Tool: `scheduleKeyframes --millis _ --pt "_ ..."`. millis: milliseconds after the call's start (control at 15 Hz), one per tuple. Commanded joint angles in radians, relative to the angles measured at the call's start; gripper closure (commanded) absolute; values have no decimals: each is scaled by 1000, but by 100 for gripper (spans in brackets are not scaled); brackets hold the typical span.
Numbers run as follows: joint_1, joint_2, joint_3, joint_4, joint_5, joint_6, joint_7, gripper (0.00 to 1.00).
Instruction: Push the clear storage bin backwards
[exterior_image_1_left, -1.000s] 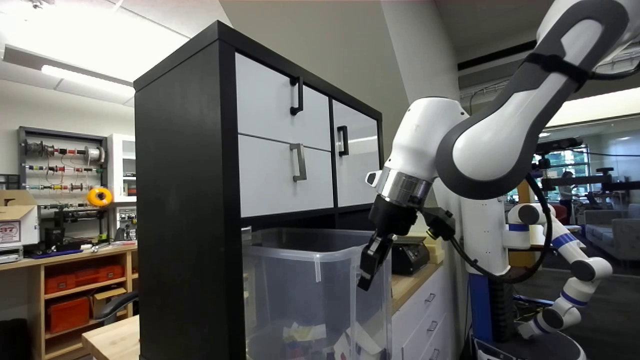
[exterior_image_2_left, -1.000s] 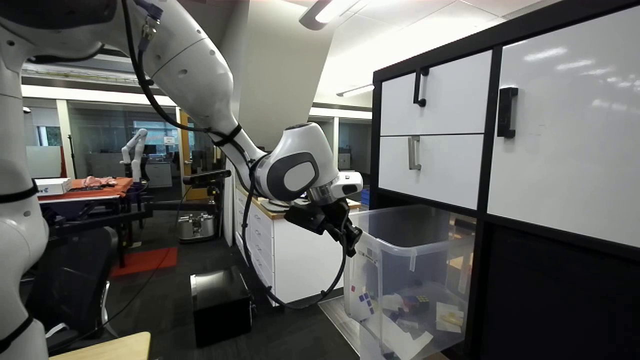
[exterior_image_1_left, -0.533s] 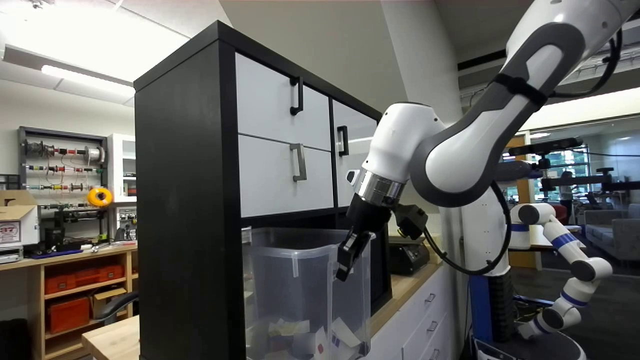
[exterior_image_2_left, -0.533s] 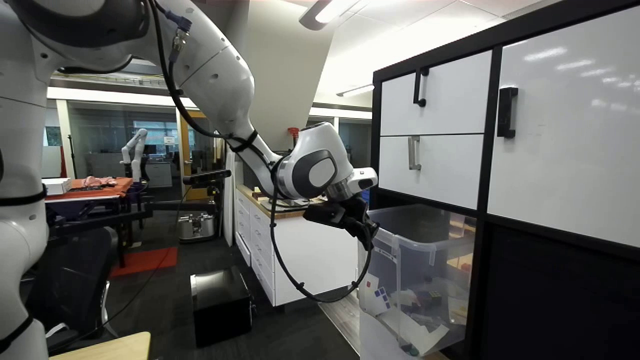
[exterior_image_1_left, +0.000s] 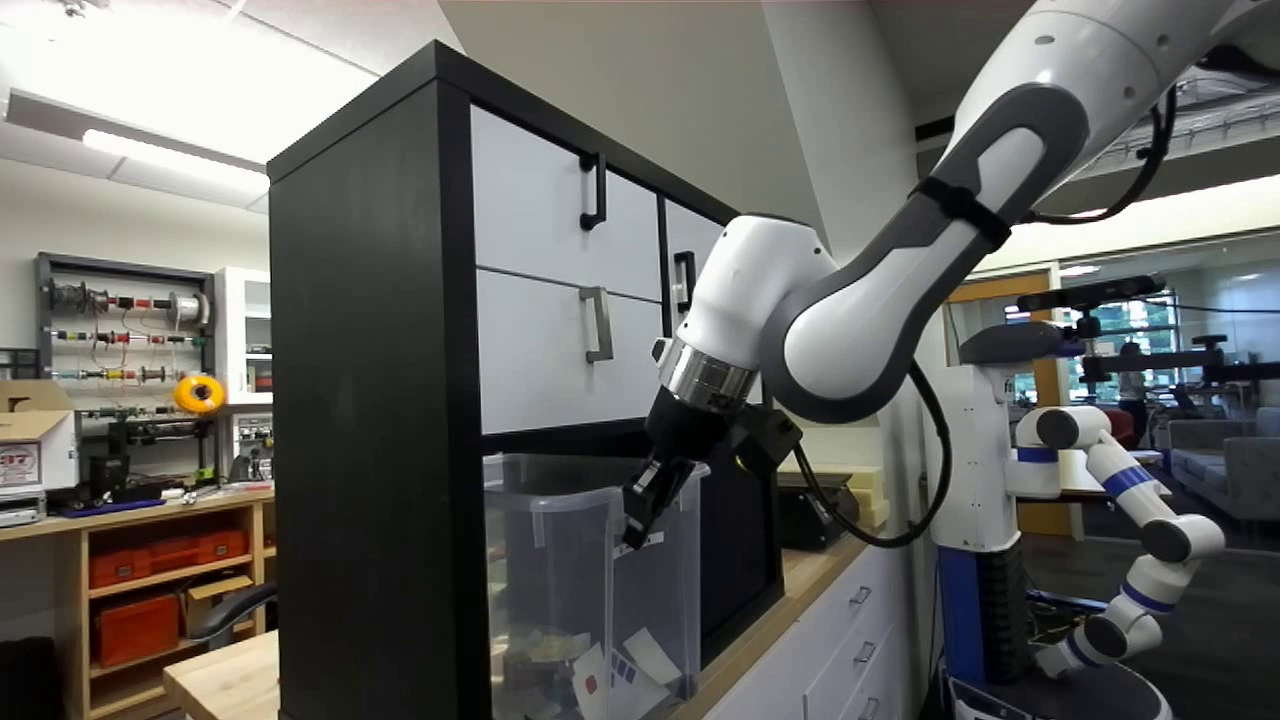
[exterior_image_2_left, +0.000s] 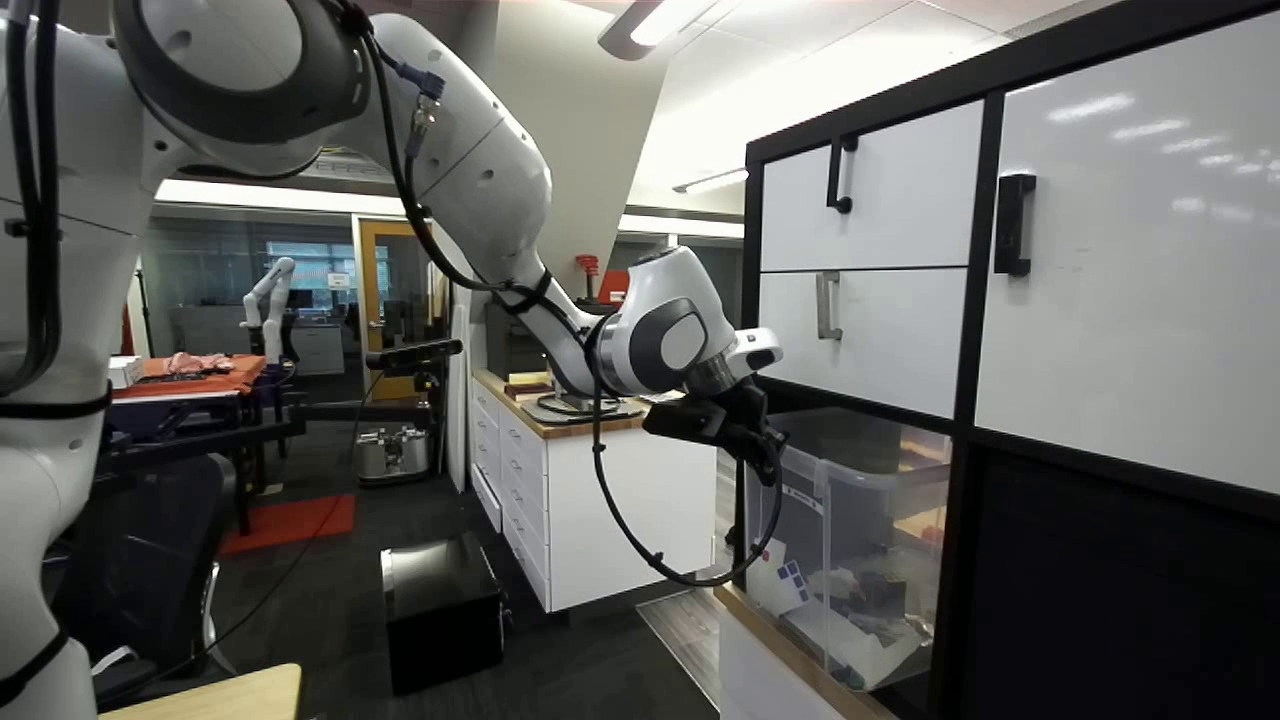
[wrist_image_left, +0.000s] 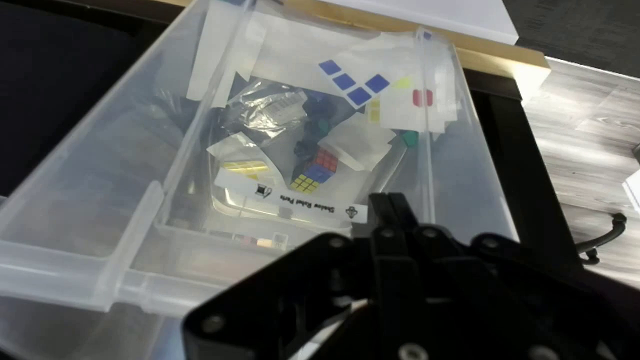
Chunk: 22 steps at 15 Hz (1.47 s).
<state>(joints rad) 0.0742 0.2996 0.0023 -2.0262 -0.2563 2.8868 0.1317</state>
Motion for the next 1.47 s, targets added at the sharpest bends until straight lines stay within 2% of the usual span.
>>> scheduleKeyframes --millis 0,400,467,533,733,1267,1400 --pt "26 55 -32 91 -32 -4 38 100" --pt "41 87 -55 130 -46 -6 24 100" --pt "39 75 -54 117 -45 -20 21 92" --pt "35 46 -47 88 -38 -50 9 73" --pt "23 -41 -21 -1 29 -148 -45 56" --pt "16 -286 25 -214 115 -442 -35 4" --pt "17 -347 35 -251 120 -509 -22 0"
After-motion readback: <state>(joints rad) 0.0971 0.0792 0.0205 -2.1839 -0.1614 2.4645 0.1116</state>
